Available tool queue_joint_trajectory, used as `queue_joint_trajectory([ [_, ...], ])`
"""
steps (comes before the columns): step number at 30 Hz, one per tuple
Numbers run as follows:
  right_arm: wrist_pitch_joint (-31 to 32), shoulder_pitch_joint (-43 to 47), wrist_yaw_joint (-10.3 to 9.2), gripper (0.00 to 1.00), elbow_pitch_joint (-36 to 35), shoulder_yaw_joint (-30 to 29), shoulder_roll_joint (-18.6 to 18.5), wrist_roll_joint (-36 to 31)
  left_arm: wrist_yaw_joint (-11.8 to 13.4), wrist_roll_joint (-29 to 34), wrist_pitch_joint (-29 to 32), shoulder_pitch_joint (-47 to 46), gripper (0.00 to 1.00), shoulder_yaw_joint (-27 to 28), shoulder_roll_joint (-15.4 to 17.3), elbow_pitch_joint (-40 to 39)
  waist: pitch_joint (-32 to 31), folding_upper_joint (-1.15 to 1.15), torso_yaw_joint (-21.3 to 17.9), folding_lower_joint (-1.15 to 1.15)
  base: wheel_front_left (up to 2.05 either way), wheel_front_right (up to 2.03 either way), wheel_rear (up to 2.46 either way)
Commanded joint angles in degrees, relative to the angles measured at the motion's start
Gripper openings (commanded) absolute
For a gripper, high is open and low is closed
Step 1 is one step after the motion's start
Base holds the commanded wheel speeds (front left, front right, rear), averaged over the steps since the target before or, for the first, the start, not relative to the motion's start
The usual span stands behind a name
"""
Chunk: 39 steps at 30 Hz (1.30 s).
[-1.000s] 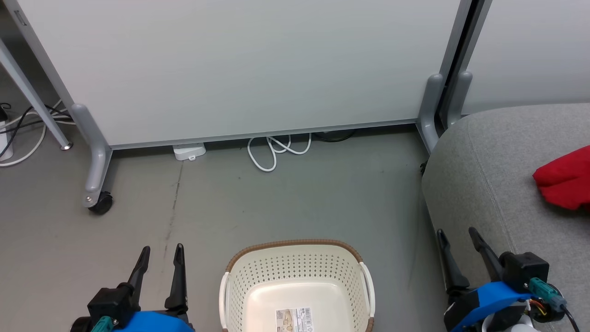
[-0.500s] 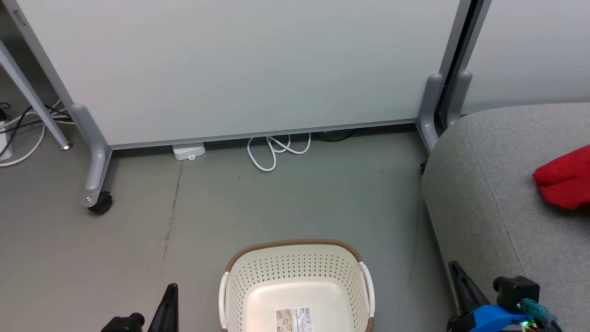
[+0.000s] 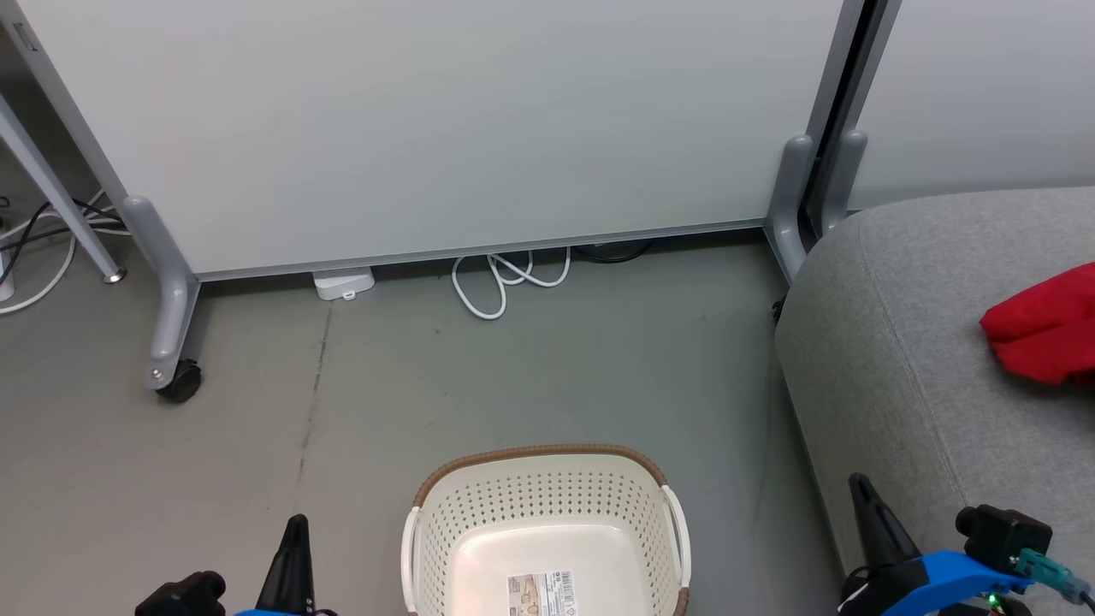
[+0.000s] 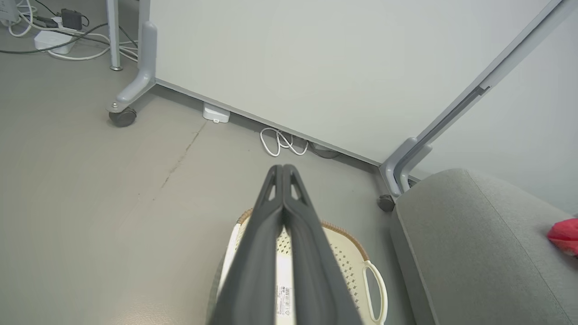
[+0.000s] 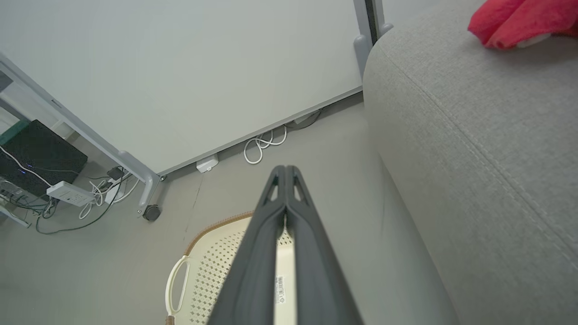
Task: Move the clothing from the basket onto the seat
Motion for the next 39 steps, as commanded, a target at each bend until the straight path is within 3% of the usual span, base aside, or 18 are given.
queue_joint_trajectory([
  [1,0.7,-1.1,0.0,0.0,-1.4,-0.3,0.0,3.1,0.0,-2.8,0.7,-2.0,0.0,0.7,0.1,-1.3,0.0,0.0,-0.1,0.0,0.0,0.0,0.0],
  [39,6.4,-2.3,0.0,0.0,-5.5,-2.4,0.0,33.0,-0.1,-30.3,8.3,-5.3,0.0,4.7,-0.4,-5.2,-0.1,0.0,-1.7,0.0,0.0,0.0,0.0],
])
